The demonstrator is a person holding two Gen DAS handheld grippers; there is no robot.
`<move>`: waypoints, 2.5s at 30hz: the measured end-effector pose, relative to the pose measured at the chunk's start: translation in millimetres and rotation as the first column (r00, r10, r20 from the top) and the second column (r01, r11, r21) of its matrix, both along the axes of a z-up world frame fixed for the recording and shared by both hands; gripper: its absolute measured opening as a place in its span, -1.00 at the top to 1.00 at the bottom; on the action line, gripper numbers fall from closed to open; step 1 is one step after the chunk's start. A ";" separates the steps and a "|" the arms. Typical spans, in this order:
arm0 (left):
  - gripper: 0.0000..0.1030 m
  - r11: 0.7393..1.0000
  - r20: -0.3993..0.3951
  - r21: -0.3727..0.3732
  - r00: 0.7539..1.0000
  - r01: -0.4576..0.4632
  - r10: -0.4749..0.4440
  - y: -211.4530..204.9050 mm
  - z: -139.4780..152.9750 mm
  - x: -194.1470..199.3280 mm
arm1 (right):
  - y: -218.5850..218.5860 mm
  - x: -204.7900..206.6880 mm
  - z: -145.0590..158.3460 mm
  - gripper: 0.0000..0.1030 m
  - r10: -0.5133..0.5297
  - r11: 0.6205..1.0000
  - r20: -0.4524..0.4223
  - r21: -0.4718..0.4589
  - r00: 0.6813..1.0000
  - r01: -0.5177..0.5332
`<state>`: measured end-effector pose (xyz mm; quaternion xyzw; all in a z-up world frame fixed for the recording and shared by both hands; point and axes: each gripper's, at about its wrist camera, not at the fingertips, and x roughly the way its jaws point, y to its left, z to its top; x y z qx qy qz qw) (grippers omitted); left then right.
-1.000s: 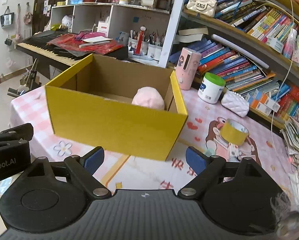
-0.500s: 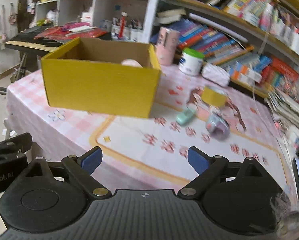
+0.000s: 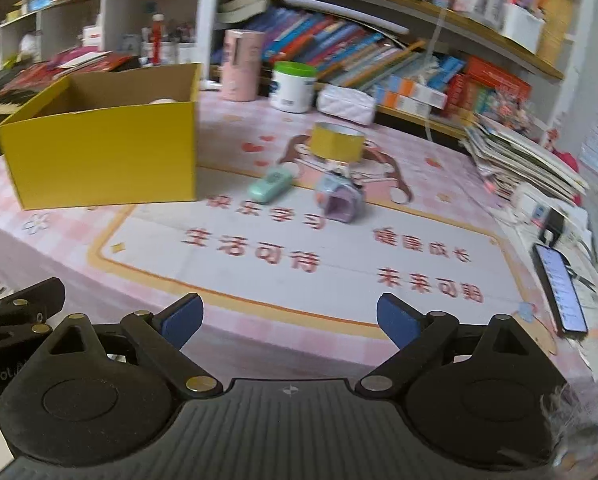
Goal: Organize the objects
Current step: 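Withdraw both tools from the box back over the table, then grasp the blue-and-purple toy car with the right tool, then grasp the mint green eraser with the left tool while the right tool holds the car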
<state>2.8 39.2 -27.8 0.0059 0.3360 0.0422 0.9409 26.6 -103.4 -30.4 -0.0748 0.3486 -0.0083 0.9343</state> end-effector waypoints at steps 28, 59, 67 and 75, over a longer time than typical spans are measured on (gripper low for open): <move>-0.72 1.000 -0.024 -0.021 1.000 0.016 -0.017 -95.1 -4.1 113.5 | -107.0 125.9 3.6 -0.74 0.036 0.999 -0.026 0.031 0.999 -0.035; -0.72 0.993 -0.140 0.030 0.983 -0.117 0.120 -117.3 -14.8 142.2 | -112.3 222.3 -35.3 0.08 0.318 0.940 -0.071 0.157 0.945 -0.304; -0.71 1.000 -0.139 -0.008 0.990 -0.021 0.019 -144.8 -20.7 163.2 | -152.1 214.6 -6.4 0.08 0.213 0.958 0.015 0.193 0.977 -0.212; -0.56 0.999 -0.103 0.030 0.995 0.010 -0.007 -167.9 -24.1 188.3 | -185.6 203.3 -3.4 0.08 0.156 0.974 0.018 0.164 0.988 -0.157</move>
